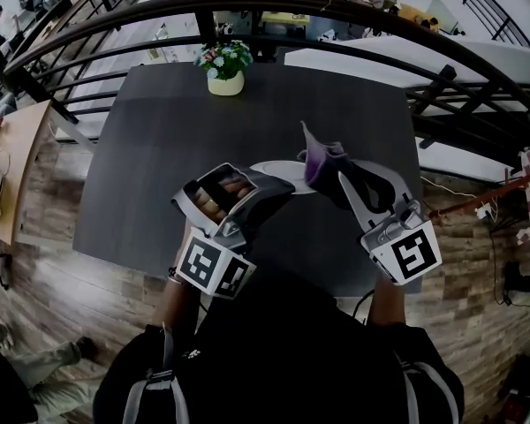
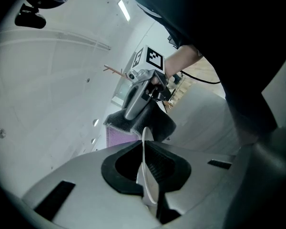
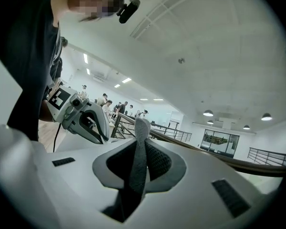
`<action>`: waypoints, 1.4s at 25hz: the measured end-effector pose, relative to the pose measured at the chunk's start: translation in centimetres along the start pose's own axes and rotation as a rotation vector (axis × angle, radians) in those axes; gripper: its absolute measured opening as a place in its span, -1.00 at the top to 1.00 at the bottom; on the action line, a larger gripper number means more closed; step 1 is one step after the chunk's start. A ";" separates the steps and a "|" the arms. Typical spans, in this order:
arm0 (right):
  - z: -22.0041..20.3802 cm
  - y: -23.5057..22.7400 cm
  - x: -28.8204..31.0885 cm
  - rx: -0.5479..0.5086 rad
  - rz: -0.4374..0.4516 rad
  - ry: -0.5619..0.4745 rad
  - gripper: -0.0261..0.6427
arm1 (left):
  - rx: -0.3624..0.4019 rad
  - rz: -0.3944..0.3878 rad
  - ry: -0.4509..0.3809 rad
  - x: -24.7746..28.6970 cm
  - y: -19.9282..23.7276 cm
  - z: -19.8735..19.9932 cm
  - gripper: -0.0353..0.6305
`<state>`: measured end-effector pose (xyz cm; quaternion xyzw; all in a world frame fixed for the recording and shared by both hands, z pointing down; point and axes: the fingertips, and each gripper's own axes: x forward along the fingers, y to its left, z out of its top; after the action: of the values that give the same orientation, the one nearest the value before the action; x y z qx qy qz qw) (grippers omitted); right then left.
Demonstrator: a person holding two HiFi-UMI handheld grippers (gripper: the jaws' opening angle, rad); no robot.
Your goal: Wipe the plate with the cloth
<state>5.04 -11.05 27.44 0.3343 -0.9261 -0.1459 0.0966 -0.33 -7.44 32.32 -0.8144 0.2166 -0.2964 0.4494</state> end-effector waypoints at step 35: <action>-7.2 0.3 -0.7 0.156 -0.094 0.098 0.80 | -0.487 -0.156 -0.042 3.7 -6.9 -6.0 0.84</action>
<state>7.39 -11.83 34.29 0.3908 -0.9120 -0.0614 0.1085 -1.08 -9.83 41.84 -0.9188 0.2088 -0.2522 0.2204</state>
